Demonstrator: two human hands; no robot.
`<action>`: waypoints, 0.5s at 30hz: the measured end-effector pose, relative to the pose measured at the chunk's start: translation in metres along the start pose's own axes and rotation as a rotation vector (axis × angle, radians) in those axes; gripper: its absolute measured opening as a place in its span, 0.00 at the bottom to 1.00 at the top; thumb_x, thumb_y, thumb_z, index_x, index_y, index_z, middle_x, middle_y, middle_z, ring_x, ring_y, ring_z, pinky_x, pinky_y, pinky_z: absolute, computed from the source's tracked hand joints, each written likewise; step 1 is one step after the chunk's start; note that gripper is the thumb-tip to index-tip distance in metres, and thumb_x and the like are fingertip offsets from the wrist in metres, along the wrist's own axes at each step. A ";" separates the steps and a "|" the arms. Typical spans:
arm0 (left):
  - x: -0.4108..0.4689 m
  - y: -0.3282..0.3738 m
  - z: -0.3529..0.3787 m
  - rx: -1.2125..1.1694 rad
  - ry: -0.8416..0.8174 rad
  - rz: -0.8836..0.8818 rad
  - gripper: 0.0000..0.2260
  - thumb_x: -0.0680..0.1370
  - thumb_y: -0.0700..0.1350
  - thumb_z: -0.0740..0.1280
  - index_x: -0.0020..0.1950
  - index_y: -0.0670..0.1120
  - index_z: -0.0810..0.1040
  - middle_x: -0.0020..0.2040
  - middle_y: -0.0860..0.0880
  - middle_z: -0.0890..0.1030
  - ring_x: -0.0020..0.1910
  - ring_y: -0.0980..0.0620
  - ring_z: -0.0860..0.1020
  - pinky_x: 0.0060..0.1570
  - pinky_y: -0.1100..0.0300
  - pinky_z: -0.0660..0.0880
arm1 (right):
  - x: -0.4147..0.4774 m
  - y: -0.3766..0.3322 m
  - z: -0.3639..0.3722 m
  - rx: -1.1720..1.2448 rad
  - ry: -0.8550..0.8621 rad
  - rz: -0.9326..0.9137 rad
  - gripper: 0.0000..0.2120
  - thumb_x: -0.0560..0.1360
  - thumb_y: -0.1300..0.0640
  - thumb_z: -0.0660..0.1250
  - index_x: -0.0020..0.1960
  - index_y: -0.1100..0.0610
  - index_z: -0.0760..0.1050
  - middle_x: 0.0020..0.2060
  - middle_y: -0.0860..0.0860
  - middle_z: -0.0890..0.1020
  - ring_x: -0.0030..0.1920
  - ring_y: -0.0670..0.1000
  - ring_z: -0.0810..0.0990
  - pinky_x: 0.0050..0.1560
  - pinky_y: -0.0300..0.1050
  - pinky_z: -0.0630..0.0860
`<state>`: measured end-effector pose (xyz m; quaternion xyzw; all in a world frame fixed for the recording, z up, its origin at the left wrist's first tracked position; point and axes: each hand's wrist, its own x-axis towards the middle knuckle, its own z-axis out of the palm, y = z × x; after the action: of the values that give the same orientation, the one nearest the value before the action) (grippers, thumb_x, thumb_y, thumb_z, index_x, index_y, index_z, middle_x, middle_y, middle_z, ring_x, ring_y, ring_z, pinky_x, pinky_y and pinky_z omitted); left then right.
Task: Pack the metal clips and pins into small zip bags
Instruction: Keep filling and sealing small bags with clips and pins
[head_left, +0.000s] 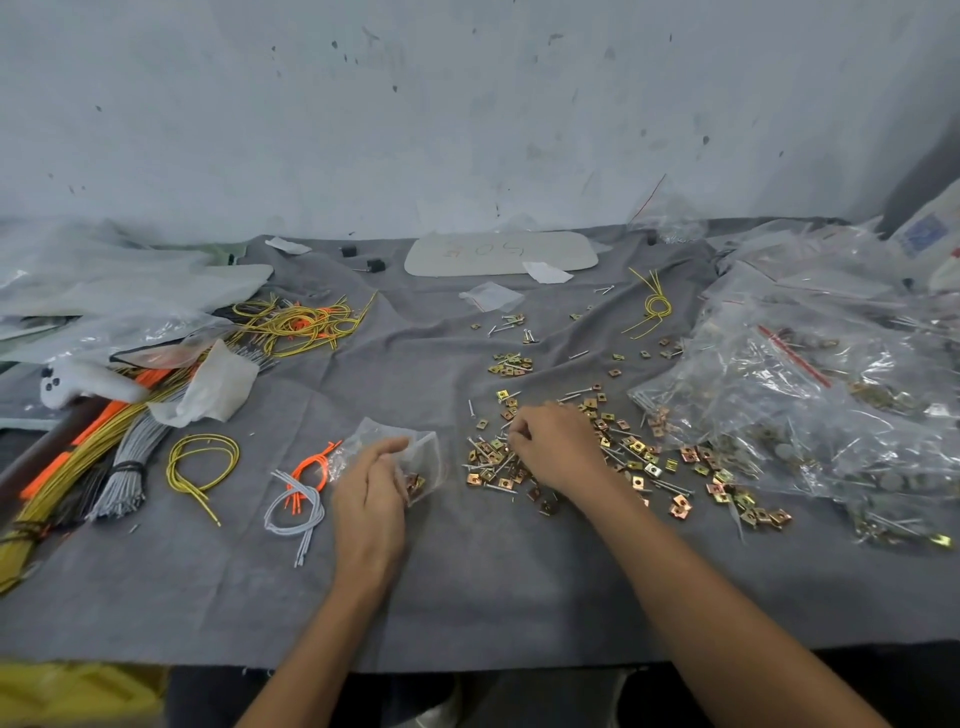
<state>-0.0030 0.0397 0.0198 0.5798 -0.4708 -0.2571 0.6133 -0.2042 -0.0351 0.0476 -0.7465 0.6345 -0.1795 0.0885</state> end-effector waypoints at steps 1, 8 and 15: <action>-0.001 0.001 0.000 -0.009 0.017 -0.007 0.15 0.77 0.47 0.56 0.49 0.53 0.83 0.29 0.54 0.75 0.33 0.54 0.74 0.35 0.63 0.71 | 0.000 0.000 0.001 0.012 0.000 0.003 0.07 0.80 0.51 0.63 0.48 0.50 0.78 0.47 0.49 0.81 0.53 0.54 0.75 0.58 0.51 0.70; -0.004 0.009 -0.007 -0.089 0.392 -0.068 0.14 0.77 0.49 0.54 0.43 0.49 0.79 0.33 0.46 0.73 0.32 0.54 0.70 0.35 0.63 0.68 | -0.003 0.001 0.008 0.035 -0.014 0.023 0.06 0.82 0.49 0.61 0.53 0.49 0.74 0.52 0.48 0.79 0.58 0.55 0.72 0.60 0.52 0.68; -0.005 0.007 -0.008 0.034 0.232 -0.088 0.07 0.74 0.48 0.60 0.40 0.51 0.77 0.36 0.55 0.79 0.38 0.55 0.75 0.44 0.51 0.72 | -0.002 0.004 0.010 0.036 -0.028 0.016 0.04 0.82 0.49 0.61 0.51 0.47 0.72 0.47 0.45 0.73 0.56 0.53 0.69 0.58 0.51 0.67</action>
<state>0.0003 0.0495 0.0264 0.6359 -0.3749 -0.2071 0.6420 -0.2044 -0.0345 0.0362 -0.7422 0.6358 -0.1796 0.1121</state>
